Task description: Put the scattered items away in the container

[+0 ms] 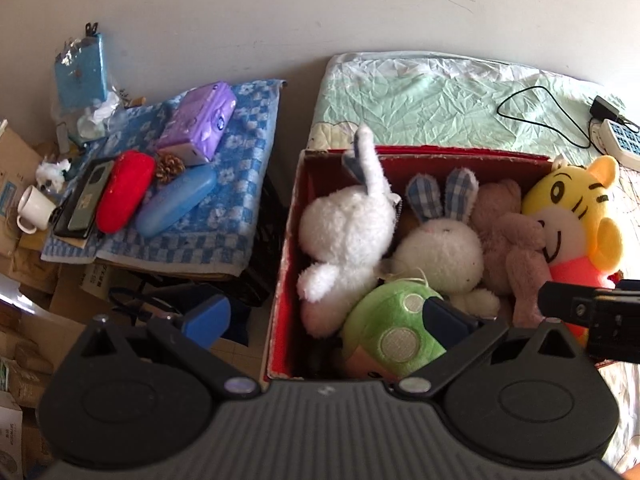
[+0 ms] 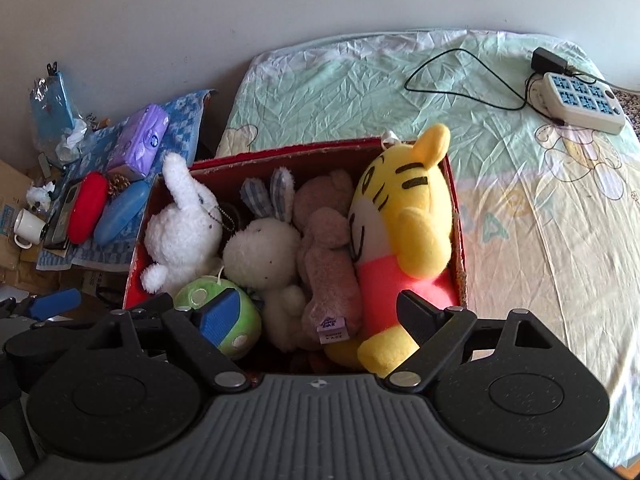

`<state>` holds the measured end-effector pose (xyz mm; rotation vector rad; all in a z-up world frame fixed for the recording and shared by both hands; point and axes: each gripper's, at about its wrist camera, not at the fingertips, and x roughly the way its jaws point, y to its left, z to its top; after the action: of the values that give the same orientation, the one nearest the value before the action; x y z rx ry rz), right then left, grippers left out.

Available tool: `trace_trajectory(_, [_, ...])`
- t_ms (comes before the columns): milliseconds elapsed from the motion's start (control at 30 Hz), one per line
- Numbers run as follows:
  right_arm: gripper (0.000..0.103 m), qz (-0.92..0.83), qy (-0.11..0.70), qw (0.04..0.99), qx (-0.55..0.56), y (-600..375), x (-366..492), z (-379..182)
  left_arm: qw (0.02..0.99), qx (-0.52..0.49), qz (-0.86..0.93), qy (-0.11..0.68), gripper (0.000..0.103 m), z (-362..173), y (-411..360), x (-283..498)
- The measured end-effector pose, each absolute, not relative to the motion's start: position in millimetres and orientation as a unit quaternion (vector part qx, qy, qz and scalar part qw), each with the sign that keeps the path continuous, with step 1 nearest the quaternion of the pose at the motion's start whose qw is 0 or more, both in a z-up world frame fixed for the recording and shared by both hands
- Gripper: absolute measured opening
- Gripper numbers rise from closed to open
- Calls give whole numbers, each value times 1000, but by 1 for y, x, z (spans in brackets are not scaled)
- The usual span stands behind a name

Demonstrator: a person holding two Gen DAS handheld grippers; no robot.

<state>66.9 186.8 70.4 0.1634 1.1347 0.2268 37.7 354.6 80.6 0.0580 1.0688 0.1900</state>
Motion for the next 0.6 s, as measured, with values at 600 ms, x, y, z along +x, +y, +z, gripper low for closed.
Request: trace_trajectory(600, [88,71,511,855,54,164,54,77,862,53,56,501,102,65,314,34])
